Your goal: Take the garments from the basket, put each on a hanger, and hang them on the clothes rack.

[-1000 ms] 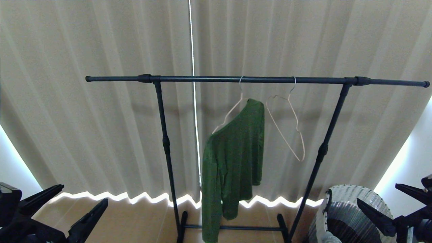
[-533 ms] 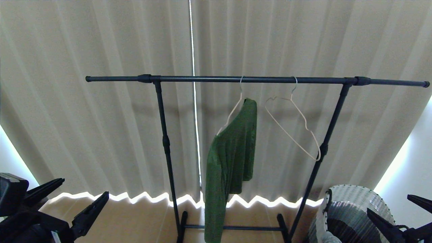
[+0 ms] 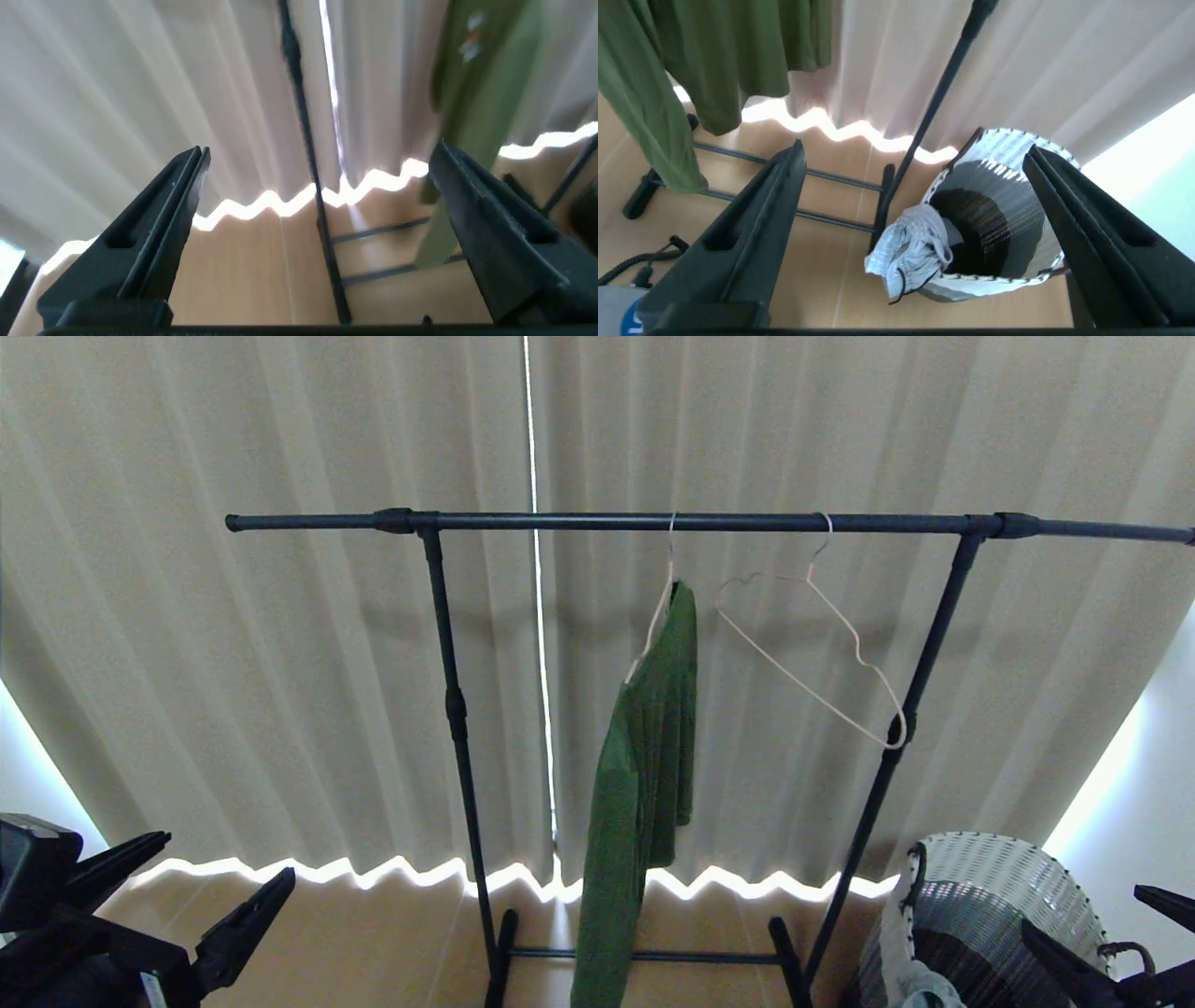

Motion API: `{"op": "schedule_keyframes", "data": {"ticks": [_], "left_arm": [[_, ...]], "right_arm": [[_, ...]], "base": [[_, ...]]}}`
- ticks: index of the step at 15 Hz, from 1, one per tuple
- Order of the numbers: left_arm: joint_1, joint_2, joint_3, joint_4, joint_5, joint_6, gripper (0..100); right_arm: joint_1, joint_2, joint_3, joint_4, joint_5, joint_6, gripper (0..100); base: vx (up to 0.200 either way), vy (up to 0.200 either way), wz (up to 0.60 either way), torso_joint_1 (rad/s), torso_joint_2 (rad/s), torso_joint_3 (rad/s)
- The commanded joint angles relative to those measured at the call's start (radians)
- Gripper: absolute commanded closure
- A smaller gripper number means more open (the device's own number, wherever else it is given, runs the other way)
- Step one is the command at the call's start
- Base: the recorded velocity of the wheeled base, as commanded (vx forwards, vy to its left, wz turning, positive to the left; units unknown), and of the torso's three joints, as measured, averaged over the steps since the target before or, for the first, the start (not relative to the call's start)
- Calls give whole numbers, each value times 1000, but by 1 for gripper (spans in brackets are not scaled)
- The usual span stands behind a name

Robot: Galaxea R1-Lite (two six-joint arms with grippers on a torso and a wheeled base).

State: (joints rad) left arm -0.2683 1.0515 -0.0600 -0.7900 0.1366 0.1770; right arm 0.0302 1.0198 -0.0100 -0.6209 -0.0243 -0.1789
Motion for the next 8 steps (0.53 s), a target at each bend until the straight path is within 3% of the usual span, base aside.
{"op": "schedule_keyframes", "data": {"ticks": [1,8], "left_arm": [[9,2,-1,11,-3,-1,0],[6,-15,12,9,-3,1,0]], "right_arm": [[0,3,2,0,0,-2,0],[0,6,8,1,0,-2,0]], "base": [[0,0,0,-222,505,286],[0,0,0,-206,491,281]]}}
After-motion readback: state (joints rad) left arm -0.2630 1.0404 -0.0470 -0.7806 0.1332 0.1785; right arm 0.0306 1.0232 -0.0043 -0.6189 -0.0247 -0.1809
